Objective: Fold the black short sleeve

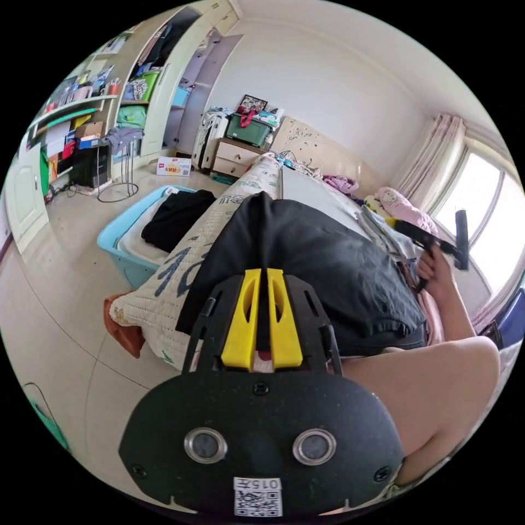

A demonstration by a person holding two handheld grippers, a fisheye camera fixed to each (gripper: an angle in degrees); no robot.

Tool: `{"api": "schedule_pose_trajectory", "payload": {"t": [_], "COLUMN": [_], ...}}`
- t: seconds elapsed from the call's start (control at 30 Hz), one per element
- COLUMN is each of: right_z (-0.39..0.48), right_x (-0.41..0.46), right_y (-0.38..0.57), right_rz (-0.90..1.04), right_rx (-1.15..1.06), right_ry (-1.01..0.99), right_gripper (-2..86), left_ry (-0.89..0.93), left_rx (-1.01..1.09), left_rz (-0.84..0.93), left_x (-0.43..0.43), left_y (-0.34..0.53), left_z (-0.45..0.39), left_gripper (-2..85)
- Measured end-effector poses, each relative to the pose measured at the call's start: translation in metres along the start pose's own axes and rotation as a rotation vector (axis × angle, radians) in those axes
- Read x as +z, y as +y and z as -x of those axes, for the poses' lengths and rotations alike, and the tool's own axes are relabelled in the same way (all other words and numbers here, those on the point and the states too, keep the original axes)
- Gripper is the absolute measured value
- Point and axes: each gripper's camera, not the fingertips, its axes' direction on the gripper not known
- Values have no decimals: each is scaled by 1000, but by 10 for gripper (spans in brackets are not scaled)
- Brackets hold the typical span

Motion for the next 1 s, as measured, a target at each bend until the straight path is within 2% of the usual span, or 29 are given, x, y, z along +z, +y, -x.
{"api": "schedule_pose_trajectory", "payload": {"t": [0.13, 0.23, 0.33, 0.5, 0.7, 0.9, 1.0], "right_z": [-49, -46, -44, -61, -90, -111, -117], "right_x": [-123, -168, -188, -189, -195, -203, -207], "right_y": [134, 202, 244, 272, 286, 288, 290], "right_rz": [-128, -122, -103, -42, -84, -127, -149], "right_rx": [218, 319, 407, 536, 676, 721, 743], "right_ry": [-13, 136, 222, 268, 102, 35, 5], "right_gripper": [-1, 9, 41, 92, 89, 82, 78], "left_ry": [-57, -127, -103, 98, 274, 292, 267], "left_rx": [73, 175, 299, 438, 631, 740, 718], "left_rz": [67, 56, 31, 59, 154, 320, 377], "left_x": [-2, -15, -22, 5, 87, 194, 252], "left_y": [-3, -13, -34, -81, -116, -130, -136], "left_z": [-21, -54, -102, -194, -336, -468, -520], "left_gripper": [14, 21, 37, 59, 70, 81, 89]}}
